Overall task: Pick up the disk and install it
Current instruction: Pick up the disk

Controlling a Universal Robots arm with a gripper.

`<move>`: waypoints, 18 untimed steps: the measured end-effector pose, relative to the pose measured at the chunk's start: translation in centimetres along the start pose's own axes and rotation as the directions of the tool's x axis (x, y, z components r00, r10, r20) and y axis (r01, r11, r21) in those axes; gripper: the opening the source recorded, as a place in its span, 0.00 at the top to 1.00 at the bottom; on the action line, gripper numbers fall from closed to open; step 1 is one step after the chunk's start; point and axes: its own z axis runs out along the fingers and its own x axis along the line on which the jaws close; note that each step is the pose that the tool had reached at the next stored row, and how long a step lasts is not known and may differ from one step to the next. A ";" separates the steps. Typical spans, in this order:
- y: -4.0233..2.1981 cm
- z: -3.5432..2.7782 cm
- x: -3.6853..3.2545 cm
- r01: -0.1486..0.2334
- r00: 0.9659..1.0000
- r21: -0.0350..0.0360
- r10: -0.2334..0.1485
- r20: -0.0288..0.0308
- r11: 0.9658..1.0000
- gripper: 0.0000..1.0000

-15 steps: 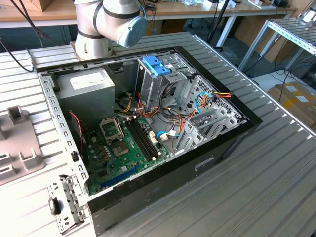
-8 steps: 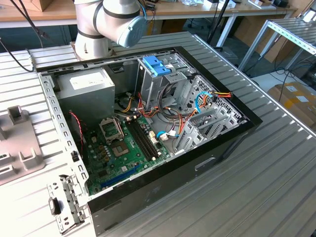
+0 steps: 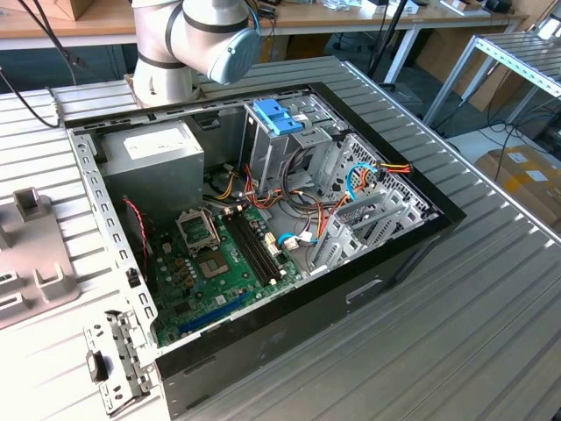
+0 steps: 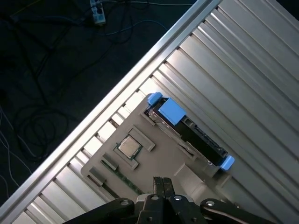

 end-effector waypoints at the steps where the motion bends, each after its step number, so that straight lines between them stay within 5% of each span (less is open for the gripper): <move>1: 0.00 0.00 0.00 0.004 1.000 0.000 -0.004 0.000 1.000 0.89; 18: 0.00 0.00 0.00 0.086 0.996 -0.002 -0.086 -0.004 0.996 0.89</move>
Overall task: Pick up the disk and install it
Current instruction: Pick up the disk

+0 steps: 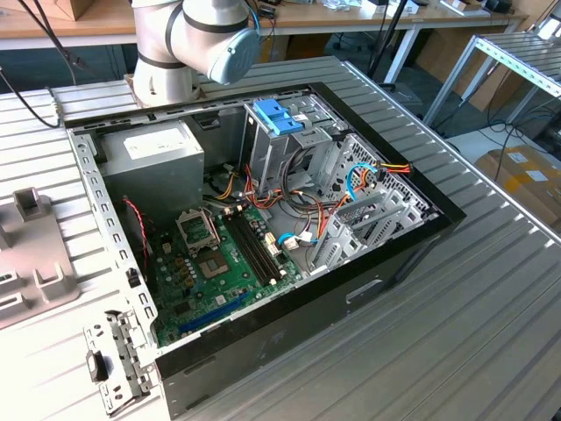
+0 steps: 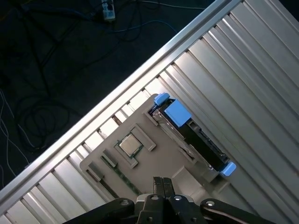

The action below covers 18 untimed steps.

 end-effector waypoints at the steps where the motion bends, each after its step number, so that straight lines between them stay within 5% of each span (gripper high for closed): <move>1: 0.00 0.00 0.00 0.004 1.000 0.000 -0.004 0.000 1.000 0.89; 18: 0.00 0.00 0.00 0.075 0.997 -0.002 -0.075 -0.003 0.997 0.89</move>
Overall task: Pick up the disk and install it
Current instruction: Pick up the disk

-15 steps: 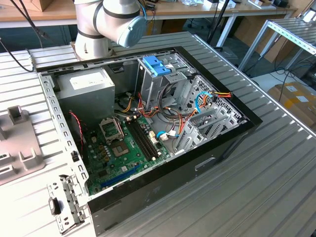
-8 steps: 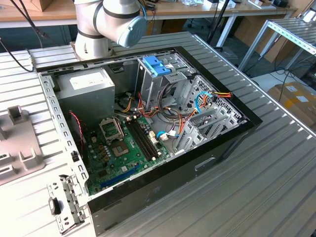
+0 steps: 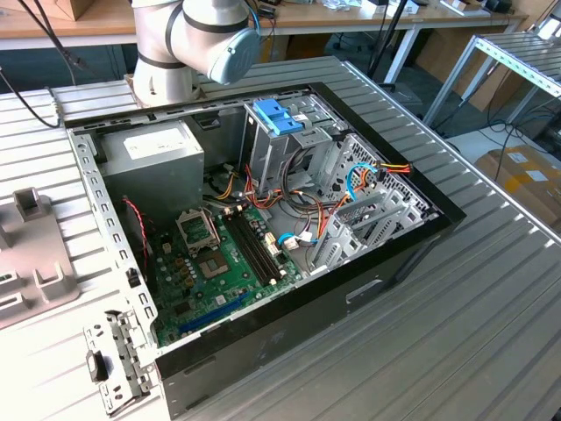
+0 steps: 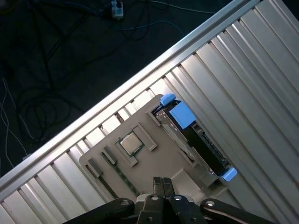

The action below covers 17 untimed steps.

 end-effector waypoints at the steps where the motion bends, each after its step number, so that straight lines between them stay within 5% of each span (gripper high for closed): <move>1: 0.00 0.00 0.00 0.005 1.000 0.000 -0.005 0.000 1.000 0.89; 17: 0.00 0.00 0.00 0.121 0.993 -0.003 -0.121 -0.005 0.993 0.89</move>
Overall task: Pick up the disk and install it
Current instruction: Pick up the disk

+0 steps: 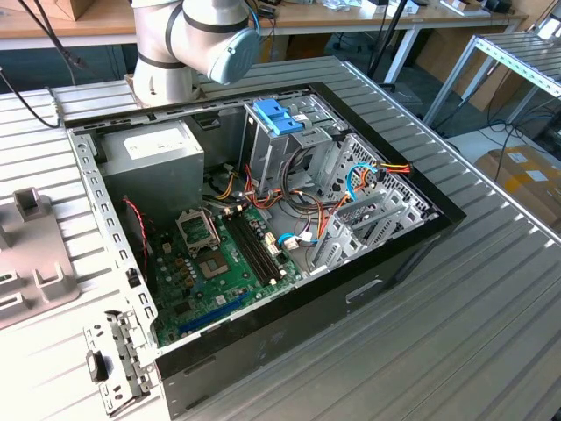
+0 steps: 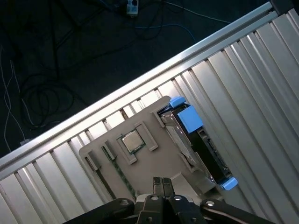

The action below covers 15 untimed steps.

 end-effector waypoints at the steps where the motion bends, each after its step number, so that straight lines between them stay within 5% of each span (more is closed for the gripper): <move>1: 0.00 0.00 0.00 0.008 1.000 0.000 -0.008 0.000 1.000 0.89; 15: 0.00 0.00 0.00 0.084 0.996 -0.002 -0.084 -0.003 0.997 0.89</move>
